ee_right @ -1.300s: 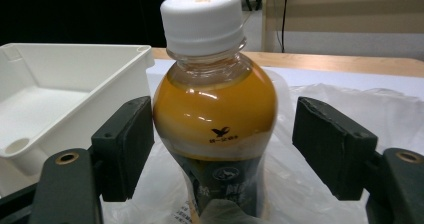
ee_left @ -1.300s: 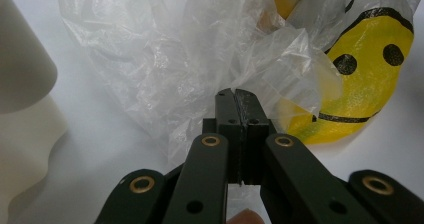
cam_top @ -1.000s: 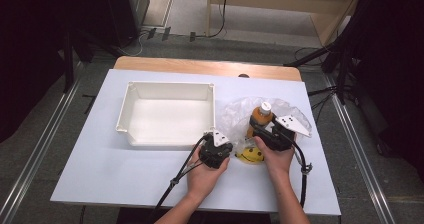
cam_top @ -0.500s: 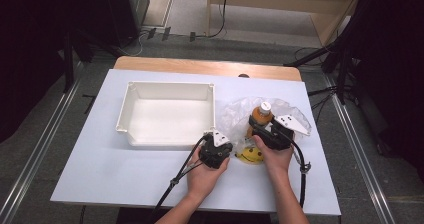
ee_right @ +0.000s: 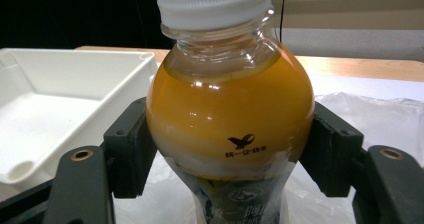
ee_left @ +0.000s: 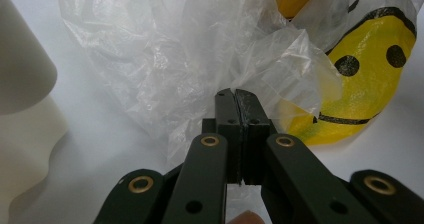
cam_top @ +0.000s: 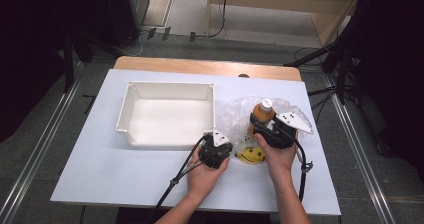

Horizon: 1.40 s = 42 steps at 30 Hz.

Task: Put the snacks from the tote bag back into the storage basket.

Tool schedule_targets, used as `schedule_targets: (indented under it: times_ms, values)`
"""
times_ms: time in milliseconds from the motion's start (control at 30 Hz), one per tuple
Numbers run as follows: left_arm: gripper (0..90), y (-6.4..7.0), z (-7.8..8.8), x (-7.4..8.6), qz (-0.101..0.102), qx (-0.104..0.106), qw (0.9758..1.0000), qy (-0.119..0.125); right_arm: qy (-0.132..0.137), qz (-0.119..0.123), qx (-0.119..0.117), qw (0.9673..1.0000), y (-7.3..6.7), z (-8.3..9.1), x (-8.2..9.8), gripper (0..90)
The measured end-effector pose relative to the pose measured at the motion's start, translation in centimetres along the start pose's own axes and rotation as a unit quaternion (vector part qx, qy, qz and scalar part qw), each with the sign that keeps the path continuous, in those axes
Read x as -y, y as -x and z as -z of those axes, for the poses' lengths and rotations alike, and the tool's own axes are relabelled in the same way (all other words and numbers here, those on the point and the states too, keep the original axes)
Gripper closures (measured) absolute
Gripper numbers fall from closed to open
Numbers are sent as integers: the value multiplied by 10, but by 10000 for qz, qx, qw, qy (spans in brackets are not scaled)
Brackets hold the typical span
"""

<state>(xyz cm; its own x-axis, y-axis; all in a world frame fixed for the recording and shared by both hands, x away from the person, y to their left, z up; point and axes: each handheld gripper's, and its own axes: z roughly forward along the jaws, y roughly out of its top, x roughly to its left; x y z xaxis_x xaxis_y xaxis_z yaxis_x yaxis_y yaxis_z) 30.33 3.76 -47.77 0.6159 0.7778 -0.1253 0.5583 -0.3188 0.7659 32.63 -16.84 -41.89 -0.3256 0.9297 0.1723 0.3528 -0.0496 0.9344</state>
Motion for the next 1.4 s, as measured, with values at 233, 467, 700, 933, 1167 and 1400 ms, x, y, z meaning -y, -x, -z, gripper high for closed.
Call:
schedule_targets:
  times_ms: [233,467,700,933,1167,1400]
  values:
    - [820,-3,3,0,79,148,9998,113,55,31,-58,10000,-4,14,-10,314]
    - [482,-9,16,2,166,600,9974,376,13,23,-28,10000,-1,18,-7,315]
    - [283,-12,36,10,67,669,9951,729,22,12,-10,10000,0,17,-6,314]
    - [122,-21,49,16,-5,625,9944,857,3,32,-30,10000,-1,17,-6,313]
    - [80,-33,67,25,-71,538,9934,1006,1,28,-48,10000,-1,18,-7,313]
    - [41,-51,83,34,-74,412,9932,1083,52,38,-47,10000,0,19,-8,313]
